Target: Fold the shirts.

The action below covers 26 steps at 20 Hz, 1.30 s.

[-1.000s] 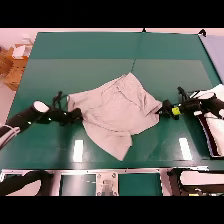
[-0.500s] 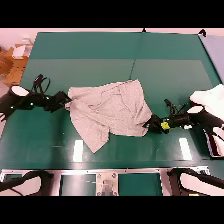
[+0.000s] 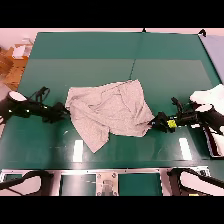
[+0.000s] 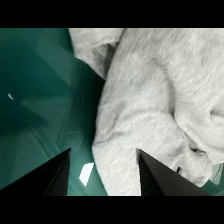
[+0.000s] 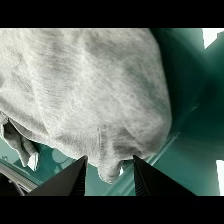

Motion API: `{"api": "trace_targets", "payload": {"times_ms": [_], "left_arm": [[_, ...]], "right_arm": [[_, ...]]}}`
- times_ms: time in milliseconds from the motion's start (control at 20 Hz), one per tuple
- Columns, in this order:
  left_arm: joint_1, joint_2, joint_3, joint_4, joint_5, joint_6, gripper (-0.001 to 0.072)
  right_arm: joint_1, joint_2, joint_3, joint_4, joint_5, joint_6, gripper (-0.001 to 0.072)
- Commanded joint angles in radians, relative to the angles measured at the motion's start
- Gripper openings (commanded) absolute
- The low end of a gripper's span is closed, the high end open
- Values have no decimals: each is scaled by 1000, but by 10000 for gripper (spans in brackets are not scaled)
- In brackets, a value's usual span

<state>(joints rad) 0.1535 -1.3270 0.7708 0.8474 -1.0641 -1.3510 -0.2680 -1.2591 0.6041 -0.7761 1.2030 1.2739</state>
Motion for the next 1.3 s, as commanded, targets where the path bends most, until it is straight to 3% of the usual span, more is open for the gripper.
{"api": "trace_targets", "payload": {"times_ms": [0,250,300,350,400,550,600,850,1000,1250], "left_arm": [[-78,-3,-69,-63,182,22,473],[-160,-3,-69,-74,260,24,471],[-160,-3,-69,-92,243,25,370],[-160,-3,-69,-110,221,26,95],[-160,-3,-69,-126,186,44,21],[-158,-2,-63,-112,63,104,20],[-158,-2,-59,-90,52,102,20],[-76,0,-6,108,-84,24,20],[13,0,-3,137,-126,24,20],[31,-1,-3,142,-121,27,20]], "right_arm": [[-16,1,2,-1,7,1,342],[-16,1,2,-1,6,-3,342],[-16,1,2,-1,6,-3,342],[-16,1,2,-2,6,-3,342],[-16,1,2,-2,6,-4,343],[-16,1,2,-2,7,-18,505],[-16,1,2,-2,13,-18,515],[-17,1,19,0,10,-18,514],[-14,1,55,24,10,-18,514],[26,0,51,13,-6,-17,512]]}}
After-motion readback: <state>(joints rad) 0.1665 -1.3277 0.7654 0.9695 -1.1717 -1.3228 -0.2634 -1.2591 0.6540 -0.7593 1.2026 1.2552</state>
